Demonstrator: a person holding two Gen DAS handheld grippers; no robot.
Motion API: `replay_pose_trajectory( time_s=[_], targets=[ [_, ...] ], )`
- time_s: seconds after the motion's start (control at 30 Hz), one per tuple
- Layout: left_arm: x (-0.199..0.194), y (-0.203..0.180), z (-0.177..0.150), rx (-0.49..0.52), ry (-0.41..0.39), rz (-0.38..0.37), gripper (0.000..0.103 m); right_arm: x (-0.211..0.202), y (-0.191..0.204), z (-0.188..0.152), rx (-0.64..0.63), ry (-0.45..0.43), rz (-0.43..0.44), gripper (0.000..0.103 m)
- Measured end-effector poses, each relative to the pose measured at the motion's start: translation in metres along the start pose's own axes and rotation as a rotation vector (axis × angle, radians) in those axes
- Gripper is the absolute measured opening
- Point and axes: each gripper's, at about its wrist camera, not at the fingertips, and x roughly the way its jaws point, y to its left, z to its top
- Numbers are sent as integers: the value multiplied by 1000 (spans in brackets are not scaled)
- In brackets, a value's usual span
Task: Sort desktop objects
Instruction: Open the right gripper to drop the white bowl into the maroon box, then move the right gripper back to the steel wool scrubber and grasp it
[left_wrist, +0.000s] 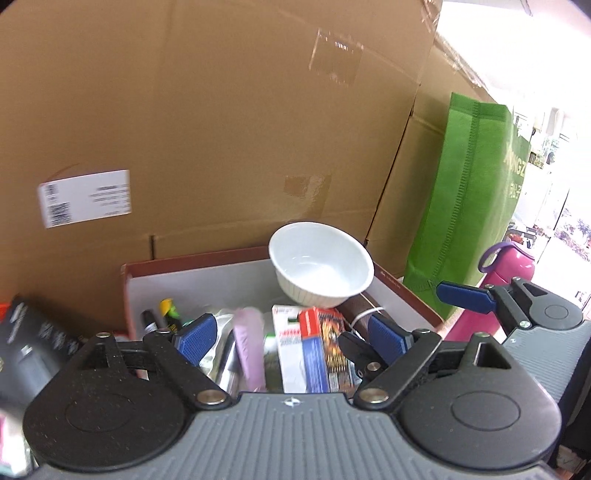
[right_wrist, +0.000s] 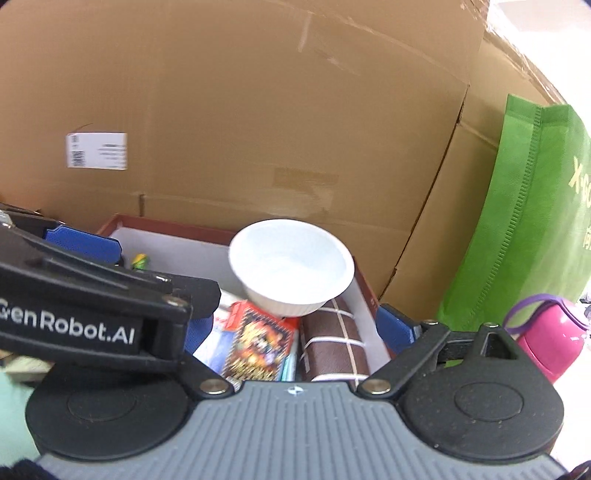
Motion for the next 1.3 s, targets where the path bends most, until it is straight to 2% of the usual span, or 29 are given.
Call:
replay_pose_trajectory(
  time_s=[0.27, 0.6, 0.87, 1.0, 1.1, 1.3],
  targets=[
    [-53, 4, -27, -13, -41, 65, 94, -54, 35, -12, -38, -29, -5, 93],
    [-103, 23, -62, -51, -46, 173, 94, -94, 86, -31, -106, -54, -5, 95],
    [-134, 56, -95, -109, -30, 262, 94, -107, 134, -45, -134, -38, 80, 95],
    [-150, 81, -120, -128, -4, 332, 94, -111, 158, -58, -146, -45, 161, 95],
    [-158, 104, -136, -180, 23, 360, 94, -113, 174, -69, -140, -66, 232, 95],
    [-172, 144, -147, -269, 37, 407, 93, -107, 203, -75, -121, -60, 352, 95]
  ],
)
